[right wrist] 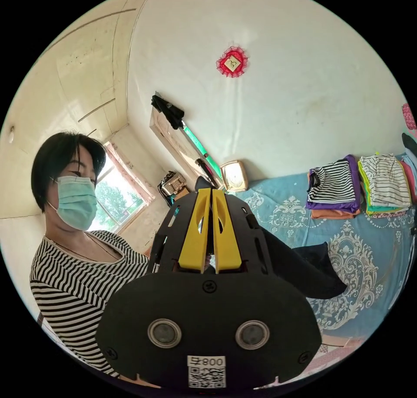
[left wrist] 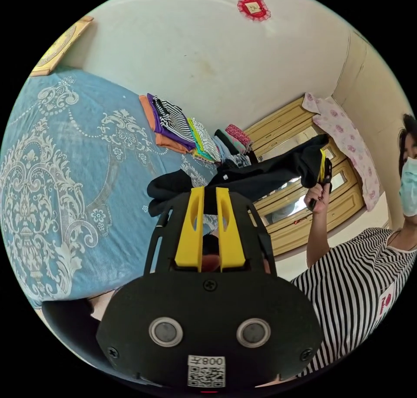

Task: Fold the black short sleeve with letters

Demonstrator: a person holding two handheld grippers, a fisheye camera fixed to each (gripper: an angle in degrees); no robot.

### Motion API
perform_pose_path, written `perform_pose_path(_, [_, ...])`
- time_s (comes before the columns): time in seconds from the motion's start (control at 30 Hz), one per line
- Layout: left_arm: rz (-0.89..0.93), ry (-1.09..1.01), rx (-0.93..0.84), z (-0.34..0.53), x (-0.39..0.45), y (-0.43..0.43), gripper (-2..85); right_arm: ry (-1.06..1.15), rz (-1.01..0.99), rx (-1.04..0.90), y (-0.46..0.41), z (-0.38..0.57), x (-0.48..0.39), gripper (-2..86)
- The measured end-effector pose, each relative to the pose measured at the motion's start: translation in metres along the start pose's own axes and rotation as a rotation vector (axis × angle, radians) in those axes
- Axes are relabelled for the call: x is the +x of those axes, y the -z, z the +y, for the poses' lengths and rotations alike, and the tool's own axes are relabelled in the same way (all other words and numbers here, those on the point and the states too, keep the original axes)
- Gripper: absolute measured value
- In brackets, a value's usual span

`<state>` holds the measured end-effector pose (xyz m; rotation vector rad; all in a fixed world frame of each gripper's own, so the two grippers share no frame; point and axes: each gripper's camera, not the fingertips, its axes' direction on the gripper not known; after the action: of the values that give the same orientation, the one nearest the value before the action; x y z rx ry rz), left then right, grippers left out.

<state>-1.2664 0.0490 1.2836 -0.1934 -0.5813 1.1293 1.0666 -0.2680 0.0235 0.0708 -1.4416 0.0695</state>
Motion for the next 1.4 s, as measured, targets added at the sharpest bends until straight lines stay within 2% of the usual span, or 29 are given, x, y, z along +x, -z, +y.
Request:
perform_pose_path(0.2, [0.000, 0.013, -0.075, -0.007, -0.002, 0.023, 5.9, -0.105, -0.004, 0.068, 0.052, 0.094, -0.027, 0.2])
perform_pose_path(0.33, [0.085, 0.025, -0.243, -0.027, -0.003, -0.016, 7.0, -0.164, 0.027, 0.096, 0.080, 0.141, -0.039, 0.2])
perform_pose_path(0.43, [0.148, 0.121, -0.349, -0.036, -0.011, -0.050, 7.4, -0.194, 0.040, 0.111, 0.099, 0.173, -0.047, 0.2])
perform_pose_path(0.53, [0.153, 0.207, -0.382, -0.043, -0.018, -0.065, 8.2, -0.214, 0.049, 0.139, 0.119, 0.199, -0.054, 0.2])
perform_pose_path(0.7, [0.127, 0.291, -0.478, -0.053, -0.021, -0.072, 9.1, -0.237, 0.052, 0.171, 0.145, 0.233, -0.059, 0.2])
perform_pose_path(0.83, [0.161, 0.333, -0.530, -0.056, -0.015, -0.066, 6.0, -0.249, 0.028, 0.185, 0.152, 0.251, -0.057, 0.2])
perform_pose_path(1.1, [0.251, 0.318, -0.424, -0.071, 0.016, 0.007, 1.6, -0.218, 0.011, 0.212, 0.163, 0.278, -0.071, 0.2])
perform_pose_path(1.4, [0.337, 0.259, -0.160, -0.089, 0.065, 0.173, 1.2, -0.094, -0.065, 0.223, 0.155, 0.282, -0.096, 0.1])
